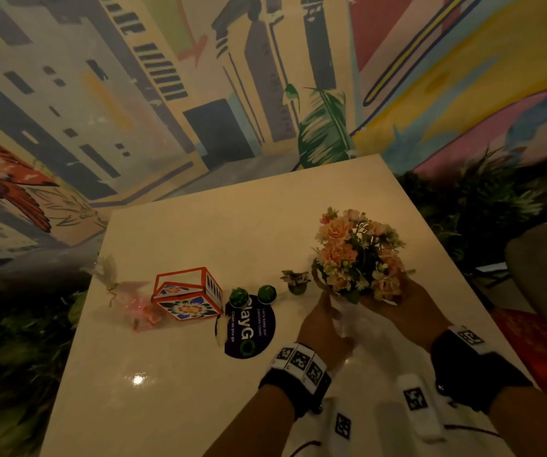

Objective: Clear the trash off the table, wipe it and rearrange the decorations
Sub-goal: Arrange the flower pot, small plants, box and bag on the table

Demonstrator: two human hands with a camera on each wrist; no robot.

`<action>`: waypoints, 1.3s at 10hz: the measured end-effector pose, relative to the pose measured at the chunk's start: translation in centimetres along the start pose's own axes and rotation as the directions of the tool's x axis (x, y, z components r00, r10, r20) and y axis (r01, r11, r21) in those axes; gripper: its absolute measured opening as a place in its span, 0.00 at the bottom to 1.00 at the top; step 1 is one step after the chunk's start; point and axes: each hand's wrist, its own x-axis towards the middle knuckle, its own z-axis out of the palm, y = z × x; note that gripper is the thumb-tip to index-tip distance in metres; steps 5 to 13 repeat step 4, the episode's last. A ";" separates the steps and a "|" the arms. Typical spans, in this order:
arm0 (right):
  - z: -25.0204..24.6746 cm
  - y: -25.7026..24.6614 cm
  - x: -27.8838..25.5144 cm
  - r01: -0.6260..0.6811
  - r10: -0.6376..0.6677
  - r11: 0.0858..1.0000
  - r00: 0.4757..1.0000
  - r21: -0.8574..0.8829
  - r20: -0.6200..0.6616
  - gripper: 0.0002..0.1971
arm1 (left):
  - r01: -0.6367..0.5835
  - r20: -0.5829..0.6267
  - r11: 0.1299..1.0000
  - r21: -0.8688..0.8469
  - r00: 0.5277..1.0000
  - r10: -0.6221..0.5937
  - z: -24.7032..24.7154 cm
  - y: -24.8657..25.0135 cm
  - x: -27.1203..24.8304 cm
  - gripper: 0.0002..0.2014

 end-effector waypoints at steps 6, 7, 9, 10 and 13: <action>-1.1 -0.1 0.8 0.024 -0.020 0.993 0.999 -0.112 0.031 0.17 | 0.009 -0.048 0.998 0.060 0.999 -0.006 -0.9 1.0 -0.4 0.36; -1.1 -0.1 0.8 0.024 -0.020 0.993 0.999 -0.112 0.031 0.17 | 0.009 -0.048 0.998 0.060 0.999 -0.006 -0.9 1.0 -0.4 0.36; -1.1 -0.1 0.8 0.024 -0.020 0.993 0.999 -0.112 0.031 0.17 | 0.009 -0.048 0.998 0.060 0.999 -0.006 -0.9 1.0 -0.4 0.36; -1.1 -0.1 0.8 0.024 -0.020 0.993 0.999 -0.112 0.031 0.17 | 0.009 -0.048 0.998 0.060 0.999 -0.006 -0.9 1.0 -0.4 0.36; -1.1 -0.1 0.8 0.024 -0.020 0.993 0.999 -0.112 0.031 0.17 | 0.009 -0.048 0.998 0.060 0.999 -0.006 -0.9 1.0 -0.4 0.36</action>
